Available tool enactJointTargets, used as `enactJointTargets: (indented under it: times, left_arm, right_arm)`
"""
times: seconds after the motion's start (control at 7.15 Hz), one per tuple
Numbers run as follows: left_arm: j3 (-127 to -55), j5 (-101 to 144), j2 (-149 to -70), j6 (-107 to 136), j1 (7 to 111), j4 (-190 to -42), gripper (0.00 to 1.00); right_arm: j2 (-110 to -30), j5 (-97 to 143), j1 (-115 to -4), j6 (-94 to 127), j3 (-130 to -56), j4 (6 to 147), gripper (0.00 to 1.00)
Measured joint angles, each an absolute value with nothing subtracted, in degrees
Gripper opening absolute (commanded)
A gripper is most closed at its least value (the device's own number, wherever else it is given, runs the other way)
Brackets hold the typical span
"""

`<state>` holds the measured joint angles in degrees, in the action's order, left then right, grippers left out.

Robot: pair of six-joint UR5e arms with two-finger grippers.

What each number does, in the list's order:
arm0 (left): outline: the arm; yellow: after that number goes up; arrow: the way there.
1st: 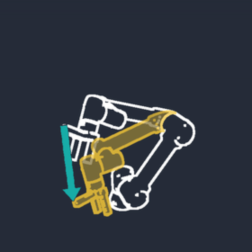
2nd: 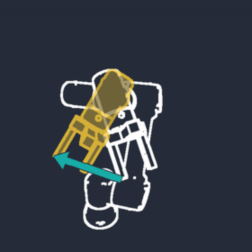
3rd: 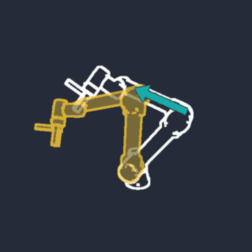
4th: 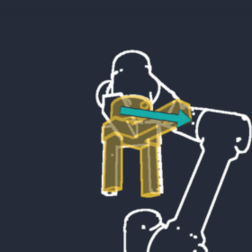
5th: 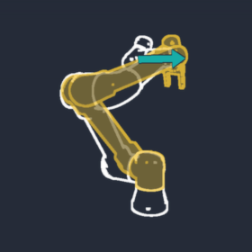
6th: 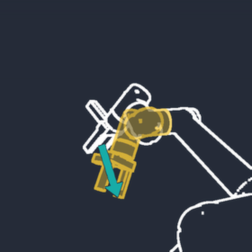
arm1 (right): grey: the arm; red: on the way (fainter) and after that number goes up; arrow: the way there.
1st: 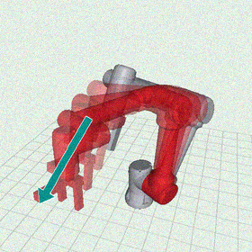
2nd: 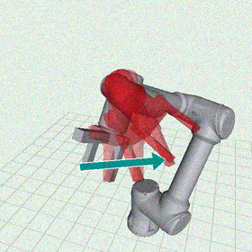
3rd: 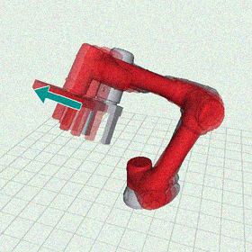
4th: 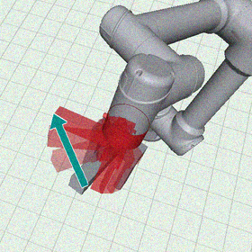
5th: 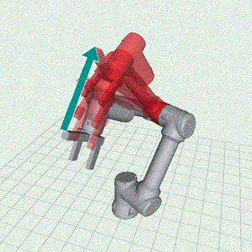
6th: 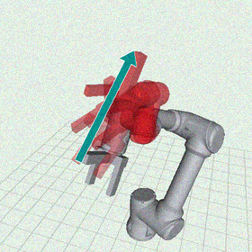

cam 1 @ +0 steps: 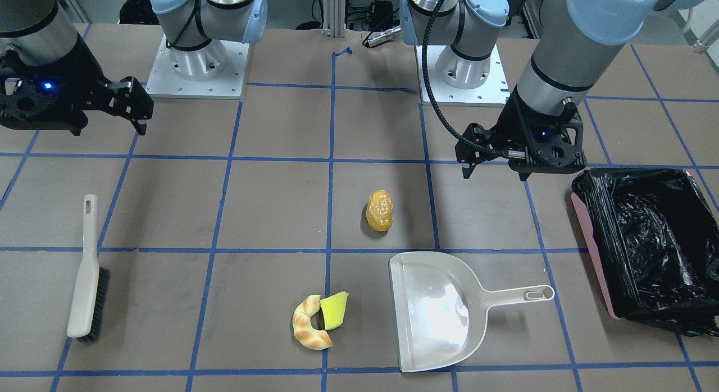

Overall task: Sweep and dump trash into bin
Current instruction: 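Grasp the white dustpan with the left gripper while the right grasps the brush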

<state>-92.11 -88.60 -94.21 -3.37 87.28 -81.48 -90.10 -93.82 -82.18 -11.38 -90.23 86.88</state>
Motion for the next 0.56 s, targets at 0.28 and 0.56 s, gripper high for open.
enactJointTargets:
  times: [0.28,0.56]
  left_arm:
    - [-92.11,-88.28,-94.38,-3.71,87.15,-81.33,1.00]
    - [-91.99,-88.47,-95.15,-10.91,86.42,-80.90,1.00]
  right_arm:
    - [-90.03,-93.70,-82.18,-11.47,-90.26,87.42,1.00]
    - [-88.51,-93.59,-81.53,-11.92,-90.26,88.15,1.00]
